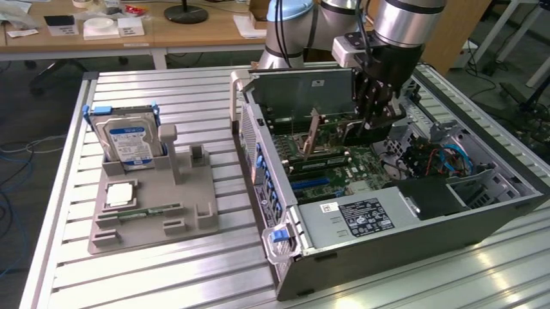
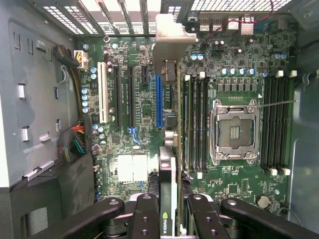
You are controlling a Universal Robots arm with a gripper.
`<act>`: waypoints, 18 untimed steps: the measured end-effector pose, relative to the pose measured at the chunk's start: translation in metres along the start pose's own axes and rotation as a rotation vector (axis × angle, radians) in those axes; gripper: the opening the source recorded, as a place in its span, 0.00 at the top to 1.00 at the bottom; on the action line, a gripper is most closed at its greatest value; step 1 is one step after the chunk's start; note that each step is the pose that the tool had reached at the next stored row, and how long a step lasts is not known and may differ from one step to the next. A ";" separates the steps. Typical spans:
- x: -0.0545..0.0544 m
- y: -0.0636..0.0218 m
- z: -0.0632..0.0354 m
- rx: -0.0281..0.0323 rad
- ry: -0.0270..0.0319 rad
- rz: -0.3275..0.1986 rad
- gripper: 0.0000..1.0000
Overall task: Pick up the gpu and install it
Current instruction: 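Insert the gpu into the slot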
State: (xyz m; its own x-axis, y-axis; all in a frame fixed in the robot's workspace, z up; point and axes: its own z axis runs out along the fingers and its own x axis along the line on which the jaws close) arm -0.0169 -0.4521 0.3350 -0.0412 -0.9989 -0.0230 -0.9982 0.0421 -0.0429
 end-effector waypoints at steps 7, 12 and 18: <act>0.000 0.0007 0.0017 0.0000 -0.0001 0.000 0.74; 0.000 0.0008 0.0018 0.0001 -0.0002 0.000 0.74; 0.000 0.0014 0.0022 0.0002 -0.0002 0.000 0.74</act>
State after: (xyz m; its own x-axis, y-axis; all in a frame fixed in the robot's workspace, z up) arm -0.0181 -0.4520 0.3328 -0.0412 -0.9989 -0.0231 -0.9982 0.0422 -0.0431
